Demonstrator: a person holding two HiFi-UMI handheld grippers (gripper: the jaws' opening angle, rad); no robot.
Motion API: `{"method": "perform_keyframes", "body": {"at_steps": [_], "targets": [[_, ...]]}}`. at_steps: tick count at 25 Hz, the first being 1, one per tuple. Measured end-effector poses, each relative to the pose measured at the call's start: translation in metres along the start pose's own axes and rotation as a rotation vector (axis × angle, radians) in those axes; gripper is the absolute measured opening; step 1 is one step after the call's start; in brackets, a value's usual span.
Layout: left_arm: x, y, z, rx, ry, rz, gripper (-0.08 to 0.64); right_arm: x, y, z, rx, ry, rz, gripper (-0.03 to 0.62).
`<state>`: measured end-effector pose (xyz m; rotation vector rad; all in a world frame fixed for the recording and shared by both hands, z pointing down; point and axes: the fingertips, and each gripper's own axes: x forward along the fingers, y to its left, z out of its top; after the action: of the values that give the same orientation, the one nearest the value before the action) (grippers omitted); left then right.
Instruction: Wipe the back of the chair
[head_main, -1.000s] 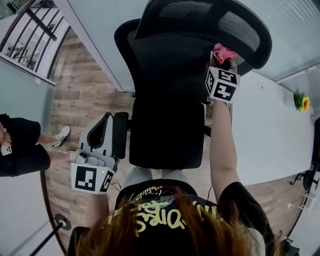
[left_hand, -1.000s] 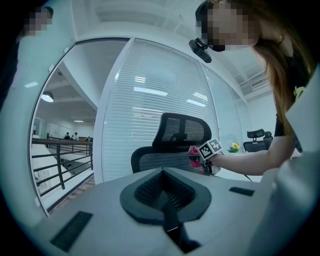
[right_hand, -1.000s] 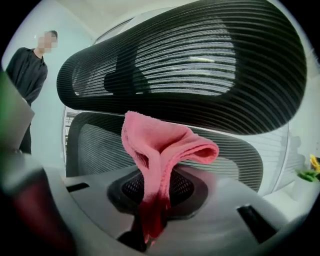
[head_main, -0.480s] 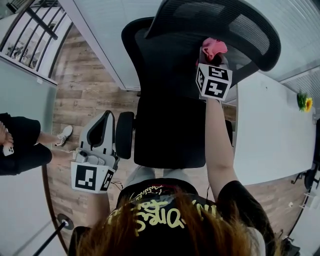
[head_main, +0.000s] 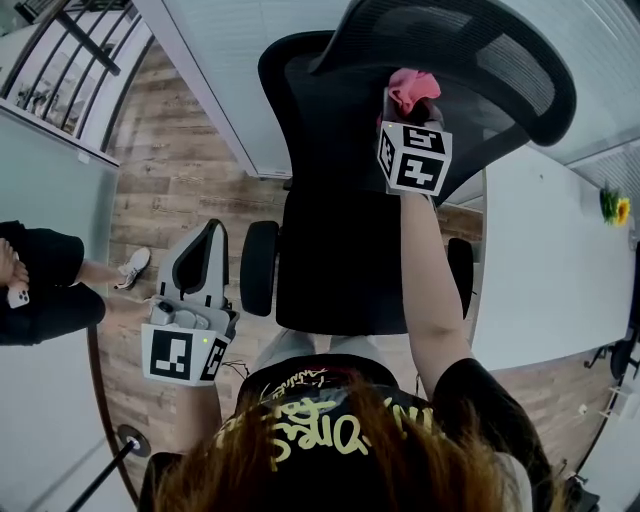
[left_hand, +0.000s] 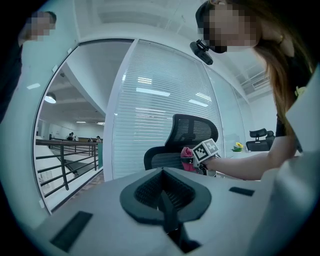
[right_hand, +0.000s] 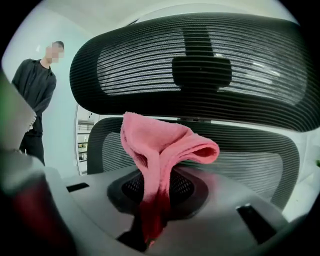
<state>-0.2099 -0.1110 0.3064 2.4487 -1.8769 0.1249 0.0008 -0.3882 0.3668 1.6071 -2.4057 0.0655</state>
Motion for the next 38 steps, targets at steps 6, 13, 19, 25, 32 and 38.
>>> {"method": "perform_keyframes", "body": {"at_steps": [6, 13, 19, 25, 32, 38], "targets": [[-0.003, 0.009, -0.003, 0.002, 0.006, 0.002, -0.008, 0.009, 0.029, 0.005, 0.014, -0.002, 0.031, 0.064], [-0.007, 0.020, -0.002, 0.006, 0.002, 0.005, -0.008, 0.019, 0.070, 0.012, 0.007, -0.007, 0.087, 0.064], [-0.013, 0.032, -0.002, 0.008, 0.002, 0.019, -0.008, 0.027, 0.102, 0.016, -0.023, -0.013, 0.129, 0.064], [-0.016, 0.040, -0.009, 0.006, 0.012, 0.025, -0.008, 0.030, 0.118, 0.018, -0.007, -0.016, 0.134, 0.064], [-0.015, 0.049, -0.006, -0.005, -0.007, 0.028, -0.008, 0.034, 0.140, 0.021, 0.006, -0.019, 0.155, 0.064], [-0.016, 0.056, -0.005, -0.013, -0.014, 0.032, -0.008, 0.037, 0.159, 0.022, 0.003, -0.018, 0.180, 0.064]]}}
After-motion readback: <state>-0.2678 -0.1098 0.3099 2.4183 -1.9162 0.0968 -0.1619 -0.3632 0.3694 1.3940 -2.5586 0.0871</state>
